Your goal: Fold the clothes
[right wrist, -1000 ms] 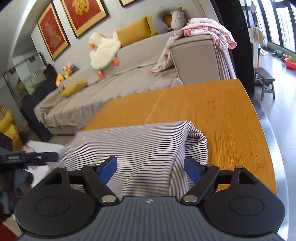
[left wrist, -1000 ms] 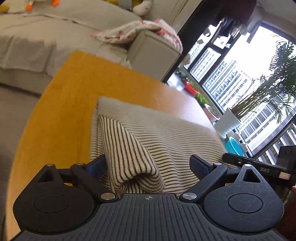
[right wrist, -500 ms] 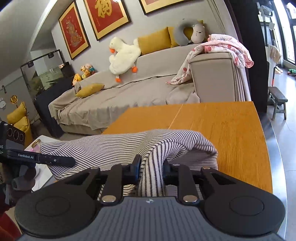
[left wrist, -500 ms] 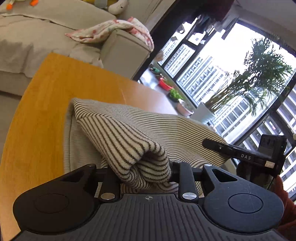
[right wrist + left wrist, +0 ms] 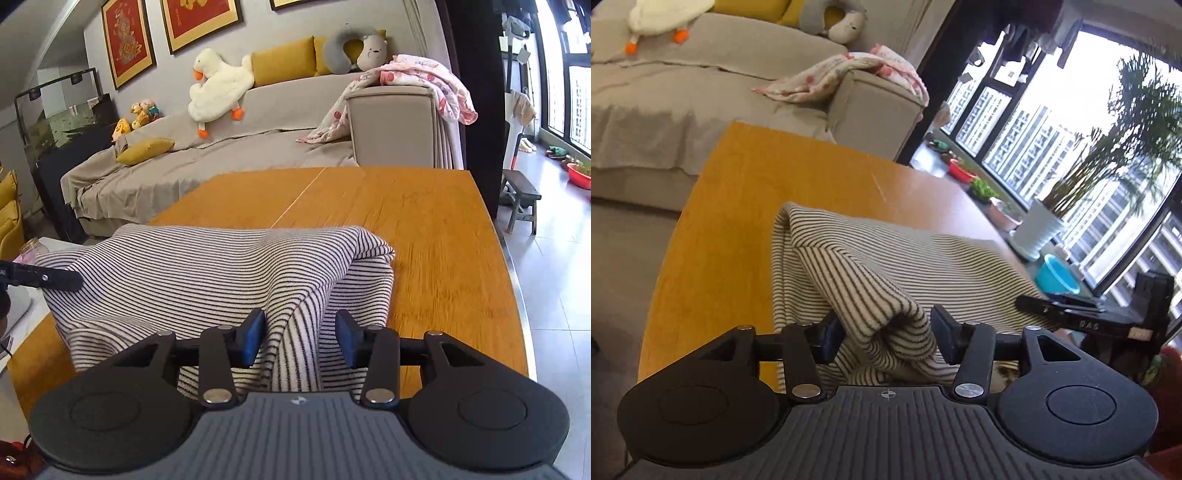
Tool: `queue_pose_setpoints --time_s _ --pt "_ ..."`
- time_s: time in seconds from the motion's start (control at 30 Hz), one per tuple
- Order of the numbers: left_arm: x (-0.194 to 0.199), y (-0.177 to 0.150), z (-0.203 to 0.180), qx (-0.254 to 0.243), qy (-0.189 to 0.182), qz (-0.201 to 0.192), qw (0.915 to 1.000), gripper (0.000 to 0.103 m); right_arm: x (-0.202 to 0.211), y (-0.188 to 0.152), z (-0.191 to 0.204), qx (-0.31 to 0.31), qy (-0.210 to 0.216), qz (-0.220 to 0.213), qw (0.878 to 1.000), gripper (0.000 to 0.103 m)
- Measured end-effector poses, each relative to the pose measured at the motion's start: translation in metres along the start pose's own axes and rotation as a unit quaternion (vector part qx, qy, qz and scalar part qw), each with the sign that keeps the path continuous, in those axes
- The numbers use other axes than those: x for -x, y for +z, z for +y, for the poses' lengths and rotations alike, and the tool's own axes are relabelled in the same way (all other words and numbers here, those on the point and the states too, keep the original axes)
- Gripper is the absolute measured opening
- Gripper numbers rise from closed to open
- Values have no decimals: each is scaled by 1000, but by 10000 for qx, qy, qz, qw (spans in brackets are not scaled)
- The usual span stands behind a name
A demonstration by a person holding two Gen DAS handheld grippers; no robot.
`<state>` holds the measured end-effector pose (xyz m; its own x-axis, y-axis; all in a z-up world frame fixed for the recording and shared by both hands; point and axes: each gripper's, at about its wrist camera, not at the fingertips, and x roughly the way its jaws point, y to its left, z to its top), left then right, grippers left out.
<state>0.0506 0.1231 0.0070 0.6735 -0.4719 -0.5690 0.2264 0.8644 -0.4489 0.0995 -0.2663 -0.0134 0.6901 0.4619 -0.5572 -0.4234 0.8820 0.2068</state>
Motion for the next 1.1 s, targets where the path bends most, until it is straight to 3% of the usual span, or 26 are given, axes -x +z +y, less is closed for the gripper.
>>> queue_pose_setpoints --time_s 0.03,0.07,0.1,0.13,0.17,0.2,0.27,0.43,0.5,0.57,0.63,0.7,0.77,0.87,0.97,1.07,1.1 --pt "-3 0 3 99 -46 73 9999 73 0 1 -2 -73 73 46 9999 54" --pt "-7 0 5 172 -63 132 9997 73 -2 2 -4 -137 147 97 9998 58" --pt "-14 0 7 224 -55 180 9996 72 -4 3 -5 -195 220 145 9995 58" --pt "-20 1 9 240 -99 211 9994 63 -8 3 -4 -177 263 183 9993 57" --pt "-25 1 9 226 -185 228 9993 41 -12 3 -1 -128 294 218 9992 49" --pt "-28 5 8 187 -257 198 9993 36 -16 5 3 -10 244 209 9995 40" --pt "-31 17 3 66 -380 65 9992 34 -20 13 12 208 136 102 9996 19" --pt "-22 47 -1 336 -919 -353 9946 32 -16 38 12 336 108 -247 9991 18" --pt "-25 43 4 394 -840 -338 9951 33 -14 47 10 378 91 -365 9986 18" --pt "-35 29 15 447 -551 -75 9975 34 -11 55 9 420 73 -482 9979 18" --pt "-46 11 29 504 -231 248 9982 39 -25 40 1 425 -83 -192 9989 19" --pt "-40 1 41 582 -273 249 9976 37 -36 22 -7 419 -231 29 9988 27" --pt "-25 4 43 634 -146 83 9978 49 -34 10 -11 407 -307 -4 9987 42" --pt "-1 20 32 417 -21 -303 9987 50 -27 14 -15 354 -414 49 9985 56" --pt "18 34 13 199 -4 -609 9979 55 -23 20 -16 243 -484 17 9985 63" --pt "20 34 -8 189 -321 -577 9976 61 -19 27 -16 154 -495 -96 9986 79" --pt "14 31 -13 193 -431 -462 9978 64 -20 31 -15 162 -496 -160 9985 90"
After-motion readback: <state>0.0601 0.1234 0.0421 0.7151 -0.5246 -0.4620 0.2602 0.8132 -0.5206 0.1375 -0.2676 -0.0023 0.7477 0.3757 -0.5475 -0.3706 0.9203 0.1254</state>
